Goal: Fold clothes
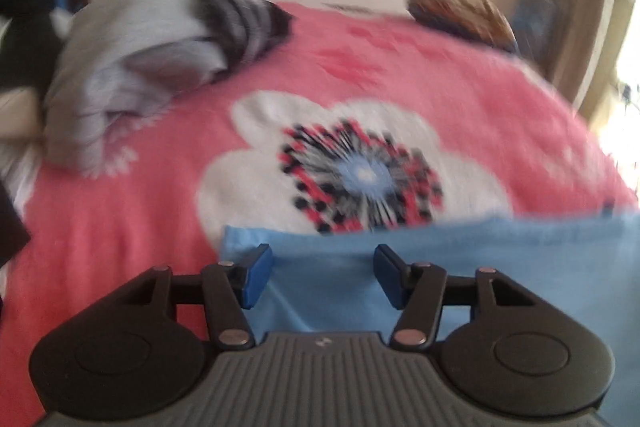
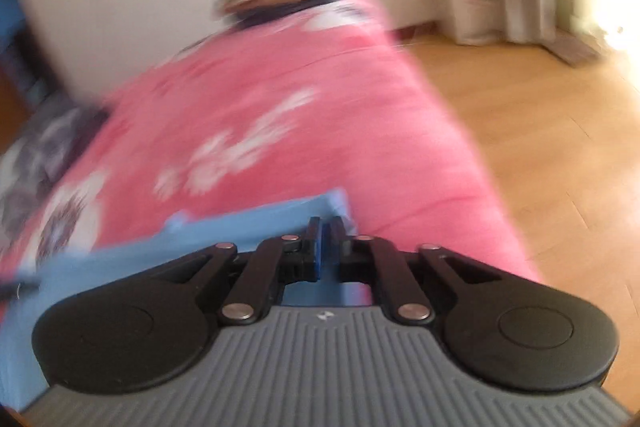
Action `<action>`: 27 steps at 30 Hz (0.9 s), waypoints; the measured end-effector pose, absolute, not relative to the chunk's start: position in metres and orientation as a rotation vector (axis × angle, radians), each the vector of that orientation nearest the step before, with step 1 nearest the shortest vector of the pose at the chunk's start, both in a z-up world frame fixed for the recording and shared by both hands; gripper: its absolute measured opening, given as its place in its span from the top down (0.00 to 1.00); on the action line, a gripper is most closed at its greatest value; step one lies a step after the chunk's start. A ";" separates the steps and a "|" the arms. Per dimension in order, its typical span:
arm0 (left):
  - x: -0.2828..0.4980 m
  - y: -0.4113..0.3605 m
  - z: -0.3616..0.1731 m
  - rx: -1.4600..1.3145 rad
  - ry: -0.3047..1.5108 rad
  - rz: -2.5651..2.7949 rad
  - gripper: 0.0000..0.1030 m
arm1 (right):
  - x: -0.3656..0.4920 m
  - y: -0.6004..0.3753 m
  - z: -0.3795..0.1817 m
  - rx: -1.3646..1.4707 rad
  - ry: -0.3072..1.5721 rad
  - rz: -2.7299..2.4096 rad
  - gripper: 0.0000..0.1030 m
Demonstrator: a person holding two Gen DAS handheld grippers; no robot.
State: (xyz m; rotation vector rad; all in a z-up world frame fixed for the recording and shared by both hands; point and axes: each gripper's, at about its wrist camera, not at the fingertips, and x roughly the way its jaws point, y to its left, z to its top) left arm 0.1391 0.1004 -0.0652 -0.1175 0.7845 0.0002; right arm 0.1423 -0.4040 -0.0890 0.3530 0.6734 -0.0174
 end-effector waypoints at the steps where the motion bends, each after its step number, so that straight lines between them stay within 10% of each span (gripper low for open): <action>1: 0.135 0.106 -0.059 -0.127 0.772 0.011 0.41 | 0.140 -0.411 -0.085 0.366 0.660 -0.068 0.93; 27: -0.023 0.092 -0.056 0.007 0.986 -0.217 0.40 | -0.024 -0.352 -0.089 0.172 0.790 0.227 0.90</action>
